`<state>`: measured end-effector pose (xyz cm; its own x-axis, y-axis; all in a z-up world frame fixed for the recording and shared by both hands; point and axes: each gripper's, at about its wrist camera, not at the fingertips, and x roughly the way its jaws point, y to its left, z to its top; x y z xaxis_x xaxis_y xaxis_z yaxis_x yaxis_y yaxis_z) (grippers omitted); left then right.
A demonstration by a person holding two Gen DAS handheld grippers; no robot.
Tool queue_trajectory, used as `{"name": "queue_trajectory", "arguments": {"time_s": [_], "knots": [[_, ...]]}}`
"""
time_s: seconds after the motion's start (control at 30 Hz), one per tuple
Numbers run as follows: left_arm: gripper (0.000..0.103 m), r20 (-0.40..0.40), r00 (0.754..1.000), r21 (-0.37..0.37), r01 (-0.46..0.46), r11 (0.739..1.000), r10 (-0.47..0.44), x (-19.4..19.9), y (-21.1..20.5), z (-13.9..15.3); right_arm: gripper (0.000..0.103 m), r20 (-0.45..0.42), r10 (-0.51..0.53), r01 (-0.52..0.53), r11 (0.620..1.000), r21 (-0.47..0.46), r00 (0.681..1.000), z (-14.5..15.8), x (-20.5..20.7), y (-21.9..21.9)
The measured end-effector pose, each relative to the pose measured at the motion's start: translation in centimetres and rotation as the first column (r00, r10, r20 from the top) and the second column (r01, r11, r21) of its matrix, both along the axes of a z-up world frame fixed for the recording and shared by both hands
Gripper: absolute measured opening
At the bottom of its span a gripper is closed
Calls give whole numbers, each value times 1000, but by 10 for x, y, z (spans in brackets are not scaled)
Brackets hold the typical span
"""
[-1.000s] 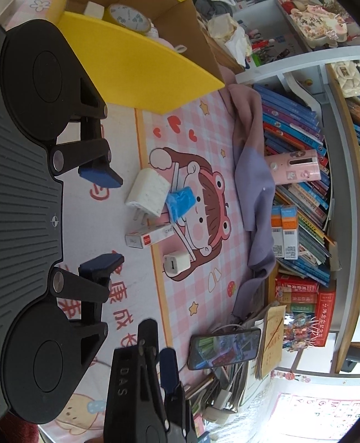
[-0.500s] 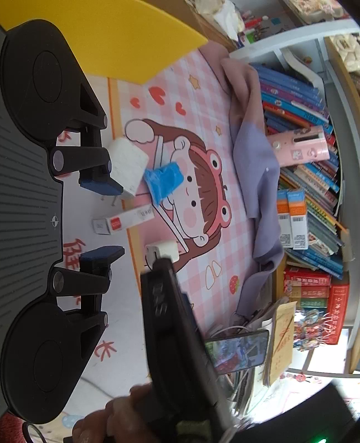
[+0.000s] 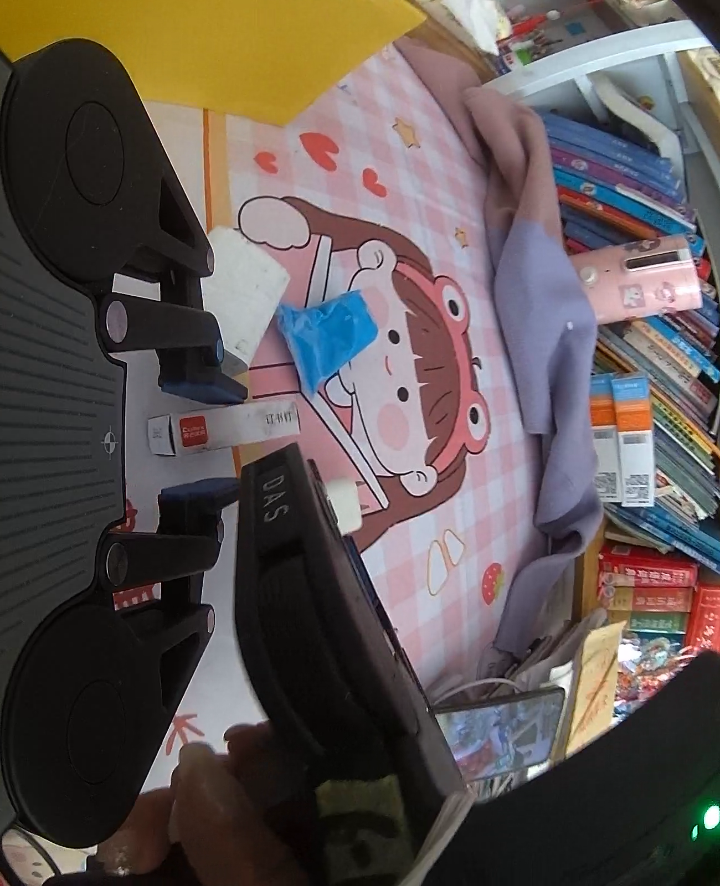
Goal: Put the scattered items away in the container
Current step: 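Grasp the white-red medicine box with the left tool while the right tool grasps the white charger plug, then lift the medicine box and the charger plug off the tablecloth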
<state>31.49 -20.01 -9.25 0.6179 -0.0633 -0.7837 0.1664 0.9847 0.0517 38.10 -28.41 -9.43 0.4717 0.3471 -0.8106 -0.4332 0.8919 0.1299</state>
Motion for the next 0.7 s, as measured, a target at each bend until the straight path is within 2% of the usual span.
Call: {"name": "queue_trajectory", "arguments": {"time_s": [0.1,0.17,0.47,0.6,0.7], "knots": [[20,-16,1000,-5,-7,1000,7,4,1,-5,26,14,9,-9,1000,-17,1000,0,-1,-4],[14,-15,1000,-14,-1,1000,1,4,0,-5,26,18,5,-5,1000,-22,1000,0,-3,-11],[15,-1,1000,1,13,1000,-13,4,-3,-6,27,53,10,-7,999,-45,999,-3,-1,-13],[13,5,1000,-4,11,1000,-11,3,-2,-7,25,83,46,-39,996,-79,995,-5,-3,-9],[13,10,1000,-4,-1,1000,1,0,-1,-2,25,76,32,-27,997,-67,997,-3,-5,-13]]}}
